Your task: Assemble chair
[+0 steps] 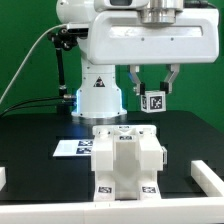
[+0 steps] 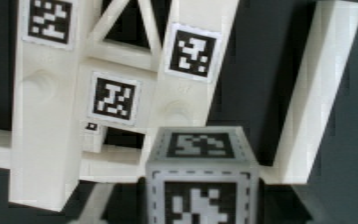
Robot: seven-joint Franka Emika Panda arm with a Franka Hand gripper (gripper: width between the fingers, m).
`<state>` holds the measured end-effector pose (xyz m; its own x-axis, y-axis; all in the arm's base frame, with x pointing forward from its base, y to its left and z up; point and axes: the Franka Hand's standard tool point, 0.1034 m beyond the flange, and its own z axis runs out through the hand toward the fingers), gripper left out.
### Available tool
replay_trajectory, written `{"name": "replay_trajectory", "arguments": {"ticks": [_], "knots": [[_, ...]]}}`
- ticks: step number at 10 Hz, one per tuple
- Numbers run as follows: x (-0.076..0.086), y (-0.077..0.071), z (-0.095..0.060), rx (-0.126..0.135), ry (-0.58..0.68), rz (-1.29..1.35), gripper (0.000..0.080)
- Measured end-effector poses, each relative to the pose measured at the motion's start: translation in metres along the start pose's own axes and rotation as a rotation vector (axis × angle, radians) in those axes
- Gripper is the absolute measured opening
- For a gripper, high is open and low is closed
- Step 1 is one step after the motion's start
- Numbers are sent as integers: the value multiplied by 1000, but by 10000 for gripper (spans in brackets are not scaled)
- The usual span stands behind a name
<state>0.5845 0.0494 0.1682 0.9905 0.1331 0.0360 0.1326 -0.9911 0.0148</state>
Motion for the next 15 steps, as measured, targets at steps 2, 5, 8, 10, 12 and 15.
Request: {"name": "replay_trajectory", "arguments": {"ticks": [2,5,8,10,12,15], "knots": [[0,0,0,0,-1,0,281],[-1,9,15,-20,-23,-39,281],[-4,9,27,-28,-24,-45,281],[-5,6,29,-27,-27,-45,281],[-6,6,32,-28,-31,-48,281],[-6,8,35,-30,-35,-44,281]]}}
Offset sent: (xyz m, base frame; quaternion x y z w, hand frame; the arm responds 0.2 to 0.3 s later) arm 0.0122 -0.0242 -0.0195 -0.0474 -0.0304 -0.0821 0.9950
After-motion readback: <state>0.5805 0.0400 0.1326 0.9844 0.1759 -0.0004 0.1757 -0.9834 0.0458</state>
